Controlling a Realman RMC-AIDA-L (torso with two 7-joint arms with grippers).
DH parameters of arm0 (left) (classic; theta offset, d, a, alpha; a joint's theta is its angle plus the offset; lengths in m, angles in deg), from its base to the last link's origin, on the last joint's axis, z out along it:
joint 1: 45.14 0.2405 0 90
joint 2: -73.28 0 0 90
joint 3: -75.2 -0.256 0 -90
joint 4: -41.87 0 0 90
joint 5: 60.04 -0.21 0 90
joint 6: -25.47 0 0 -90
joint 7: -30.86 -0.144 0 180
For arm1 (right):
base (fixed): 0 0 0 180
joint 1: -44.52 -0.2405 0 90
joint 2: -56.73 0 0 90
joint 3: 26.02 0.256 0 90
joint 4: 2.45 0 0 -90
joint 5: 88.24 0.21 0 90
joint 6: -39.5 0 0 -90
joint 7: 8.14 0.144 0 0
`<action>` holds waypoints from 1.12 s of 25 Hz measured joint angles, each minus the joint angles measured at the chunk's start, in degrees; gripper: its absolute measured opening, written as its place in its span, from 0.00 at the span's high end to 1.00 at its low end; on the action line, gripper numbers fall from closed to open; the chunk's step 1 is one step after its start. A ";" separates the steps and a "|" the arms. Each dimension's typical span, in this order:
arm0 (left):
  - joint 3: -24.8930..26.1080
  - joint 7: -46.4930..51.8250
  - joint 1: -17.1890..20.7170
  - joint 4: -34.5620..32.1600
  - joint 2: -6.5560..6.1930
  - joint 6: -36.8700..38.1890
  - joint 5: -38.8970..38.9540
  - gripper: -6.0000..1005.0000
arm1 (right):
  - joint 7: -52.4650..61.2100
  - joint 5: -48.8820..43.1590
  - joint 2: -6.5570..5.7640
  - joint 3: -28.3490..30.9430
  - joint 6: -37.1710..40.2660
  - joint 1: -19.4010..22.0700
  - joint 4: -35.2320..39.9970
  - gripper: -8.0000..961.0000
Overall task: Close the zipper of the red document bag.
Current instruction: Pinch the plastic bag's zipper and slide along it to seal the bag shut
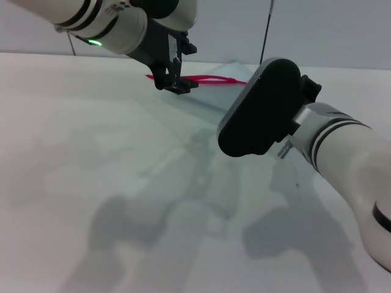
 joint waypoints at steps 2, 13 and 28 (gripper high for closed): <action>0.04 -0.63 0.07 -0.30 0.02 0.03 0.01 0.40 | -0.96 0.05 0.00 0.41 -0.04 0.60 1.01 0.94; 0.01 -2.93 1.46 -3.13 0.46 1.36 0.65 0.40 | -2.69 0.45 -0.09 0.85 -0.78 1.49 3.56 0.94; 0.12 -5.80 2.12 -3.43 2.25 2.31 1.74 0.40 | -2.72 0.50 -0.09 0.86 -0.77 1.56 3.68 0.94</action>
